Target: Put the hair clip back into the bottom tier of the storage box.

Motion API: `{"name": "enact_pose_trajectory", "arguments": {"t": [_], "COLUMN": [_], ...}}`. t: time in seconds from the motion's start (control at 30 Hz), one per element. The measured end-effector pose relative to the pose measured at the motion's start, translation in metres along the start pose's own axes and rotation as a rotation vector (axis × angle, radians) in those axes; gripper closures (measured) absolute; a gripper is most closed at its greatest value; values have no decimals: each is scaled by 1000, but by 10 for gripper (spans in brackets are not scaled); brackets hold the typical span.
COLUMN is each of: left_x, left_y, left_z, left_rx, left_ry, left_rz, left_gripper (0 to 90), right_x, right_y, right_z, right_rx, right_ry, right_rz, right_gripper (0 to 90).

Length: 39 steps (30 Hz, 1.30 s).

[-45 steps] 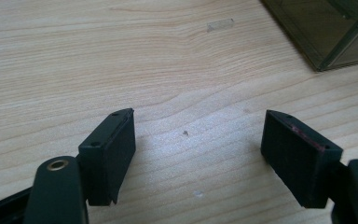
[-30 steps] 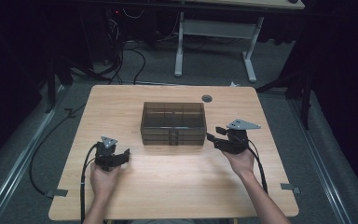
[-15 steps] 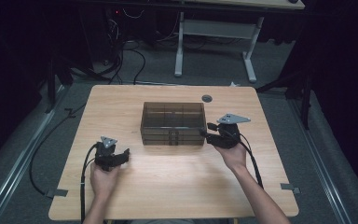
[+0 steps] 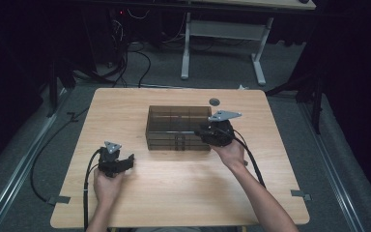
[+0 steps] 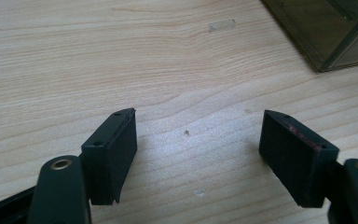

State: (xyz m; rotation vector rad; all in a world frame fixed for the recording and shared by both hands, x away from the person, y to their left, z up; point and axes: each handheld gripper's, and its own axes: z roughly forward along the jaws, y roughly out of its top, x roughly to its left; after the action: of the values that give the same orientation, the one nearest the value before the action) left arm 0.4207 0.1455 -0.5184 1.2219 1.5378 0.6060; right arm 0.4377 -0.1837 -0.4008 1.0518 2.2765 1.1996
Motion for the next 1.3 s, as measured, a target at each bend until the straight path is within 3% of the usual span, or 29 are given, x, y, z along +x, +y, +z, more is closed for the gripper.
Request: {"name": "enact_pose_trajectory", "arguments": {"t": [0.1, 0.33, 0.5, 0.63, 0.73, 0.87, 1.3], "left_x": [0, 0, 0, 0, 0, -2, -1], "left_y": [0, 0, 0, 0, 0, 0, 0], "left_z": [0, 0, 0, 0, 0, 1, 1], "left_rx": [0, -1, -1, -1, -2, -2, -5], "left_ry": [1, 1, 3, 3, 10, 16, 20], "left_rz": [1, 1, 3, 2, 1, -5, 6], "left_gripper": [282, 284, 290, 290, 288, 284, 298], "right_x": [-1, -3, -4, -8, -11, -13, -17], "right_y": [4, 16, 20, 18, 18, 16, 12], "right_z": [10, 23, 35, 41, 42, 44, 44], "right_rx": [8, -16, 11, 27, 22, 12, -12], "right_ry": [8, -22, -40, -41, -29, -20, -10], "right_rz": [-1, -6, -34, -23, -2, -24, -28], "right_gripper": [610, 601, 589, 570, 559, 549, 569]}}
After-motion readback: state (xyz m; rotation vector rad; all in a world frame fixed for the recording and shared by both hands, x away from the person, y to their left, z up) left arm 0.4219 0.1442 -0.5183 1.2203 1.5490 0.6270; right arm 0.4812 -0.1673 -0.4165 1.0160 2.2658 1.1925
